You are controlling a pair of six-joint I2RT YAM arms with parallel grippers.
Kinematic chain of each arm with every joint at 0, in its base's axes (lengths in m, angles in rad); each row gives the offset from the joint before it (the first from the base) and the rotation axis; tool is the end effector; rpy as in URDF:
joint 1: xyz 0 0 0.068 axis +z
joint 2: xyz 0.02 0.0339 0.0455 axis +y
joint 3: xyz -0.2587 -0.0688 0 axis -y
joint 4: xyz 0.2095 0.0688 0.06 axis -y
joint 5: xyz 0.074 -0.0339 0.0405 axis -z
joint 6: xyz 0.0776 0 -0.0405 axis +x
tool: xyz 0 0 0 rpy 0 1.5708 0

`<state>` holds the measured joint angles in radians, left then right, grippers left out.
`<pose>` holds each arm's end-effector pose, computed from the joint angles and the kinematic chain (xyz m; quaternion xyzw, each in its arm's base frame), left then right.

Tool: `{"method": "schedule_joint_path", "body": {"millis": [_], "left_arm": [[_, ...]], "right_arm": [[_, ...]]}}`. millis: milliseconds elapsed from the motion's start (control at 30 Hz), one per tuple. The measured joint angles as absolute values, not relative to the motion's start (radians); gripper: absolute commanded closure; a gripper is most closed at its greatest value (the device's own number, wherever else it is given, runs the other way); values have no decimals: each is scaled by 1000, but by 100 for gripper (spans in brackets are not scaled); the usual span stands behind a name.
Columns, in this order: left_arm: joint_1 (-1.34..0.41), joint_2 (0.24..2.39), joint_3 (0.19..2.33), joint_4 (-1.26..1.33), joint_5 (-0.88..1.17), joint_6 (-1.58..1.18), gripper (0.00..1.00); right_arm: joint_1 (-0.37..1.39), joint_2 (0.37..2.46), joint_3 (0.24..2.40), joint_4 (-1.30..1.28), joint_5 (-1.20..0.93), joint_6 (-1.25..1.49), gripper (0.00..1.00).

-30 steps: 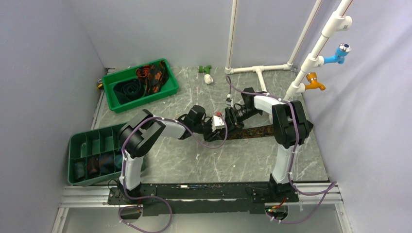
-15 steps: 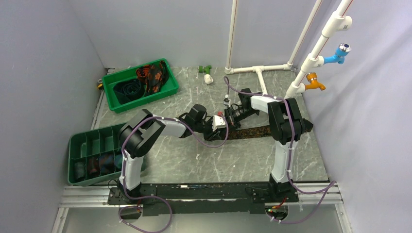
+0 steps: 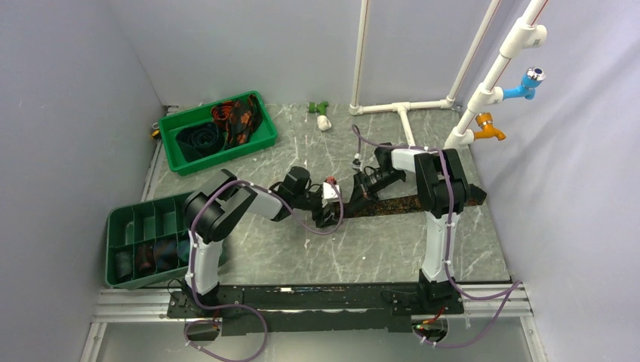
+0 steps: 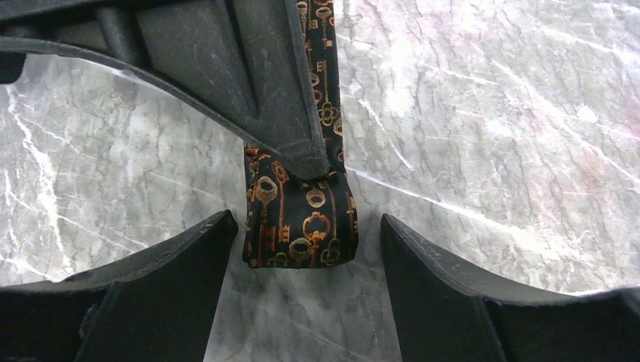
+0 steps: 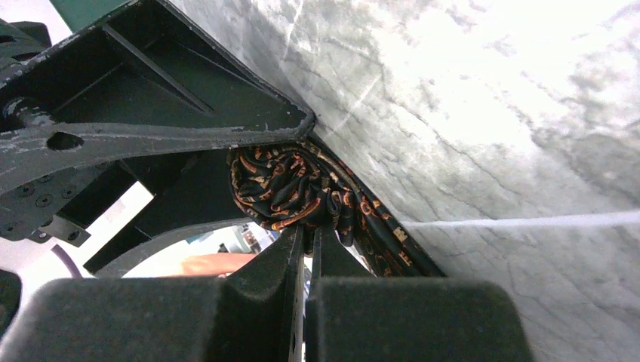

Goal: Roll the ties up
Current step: Roll the tie at the center of the board.

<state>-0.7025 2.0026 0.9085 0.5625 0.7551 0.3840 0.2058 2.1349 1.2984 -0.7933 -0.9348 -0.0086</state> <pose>0.2635 -0.2927 0.1237 0.5738 0.5961 -0.3891 0.4050 0.3163 0.1298 0.0969 0.0823 -0.8887 -0.4456 0.0705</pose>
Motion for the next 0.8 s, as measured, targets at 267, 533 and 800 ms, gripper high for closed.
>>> {"method": "schedule_joint_path", "body": {"millis": [267,533,800], "left_arm": [[-700,2074,908,740,801,340,34],[-728,2118,945,785,807,355,73],[-741,2047,956,594,729,412,75]], "right_arm": [[189,2172,1334,-862,-935,-10,100],[184,2191,1362,-904,-932,-17,93],[183,2139,1333,-876,-905,-20,60]]}}
